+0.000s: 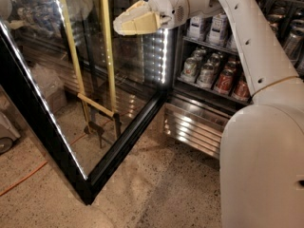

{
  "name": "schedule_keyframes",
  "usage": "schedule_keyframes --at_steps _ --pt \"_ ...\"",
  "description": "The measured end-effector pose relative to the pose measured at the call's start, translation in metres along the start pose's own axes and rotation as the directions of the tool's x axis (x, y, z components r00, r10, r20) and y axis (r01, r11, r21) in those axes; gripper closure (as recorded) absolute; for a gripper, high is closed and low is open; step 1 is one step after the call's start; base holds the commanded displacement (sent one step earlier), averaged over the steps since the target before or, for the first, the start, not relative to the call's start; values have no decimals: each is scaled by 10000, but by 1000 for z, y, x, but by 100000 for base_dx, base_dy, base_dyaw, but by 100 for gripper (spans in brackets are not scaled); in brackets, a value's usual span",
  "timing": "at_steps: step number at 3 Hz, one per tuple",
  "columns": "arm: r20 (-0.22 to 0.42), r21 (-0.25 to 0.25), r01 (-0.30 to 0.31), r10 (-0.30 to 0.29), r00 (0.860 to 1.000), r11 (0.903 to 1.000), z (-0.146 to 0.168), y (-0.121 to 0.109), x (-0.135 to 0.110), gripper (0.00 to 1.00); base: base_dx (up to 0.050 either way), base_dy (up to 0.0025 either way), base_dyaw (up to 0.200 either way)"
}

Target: Open left fridge door

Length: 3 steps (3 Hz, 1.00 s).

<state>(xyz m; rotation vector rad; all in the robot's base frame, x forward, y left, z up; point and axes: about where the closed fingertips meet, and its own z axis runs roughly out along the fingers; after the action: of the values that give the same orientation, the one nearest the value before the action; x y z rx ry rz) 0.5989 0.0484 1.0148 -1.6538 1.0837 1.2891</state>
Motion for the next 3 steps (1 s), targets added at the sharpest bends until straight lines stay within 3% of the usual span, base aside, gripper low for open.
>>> schedule_keyframes --at_steps 2,3 --pt "151 309 -7 2 9999 9995 3 -10 -4 58 0 0 0" --pt "151 309 -7 2 9999 9995 3 -10 -4 27 0 0 0"
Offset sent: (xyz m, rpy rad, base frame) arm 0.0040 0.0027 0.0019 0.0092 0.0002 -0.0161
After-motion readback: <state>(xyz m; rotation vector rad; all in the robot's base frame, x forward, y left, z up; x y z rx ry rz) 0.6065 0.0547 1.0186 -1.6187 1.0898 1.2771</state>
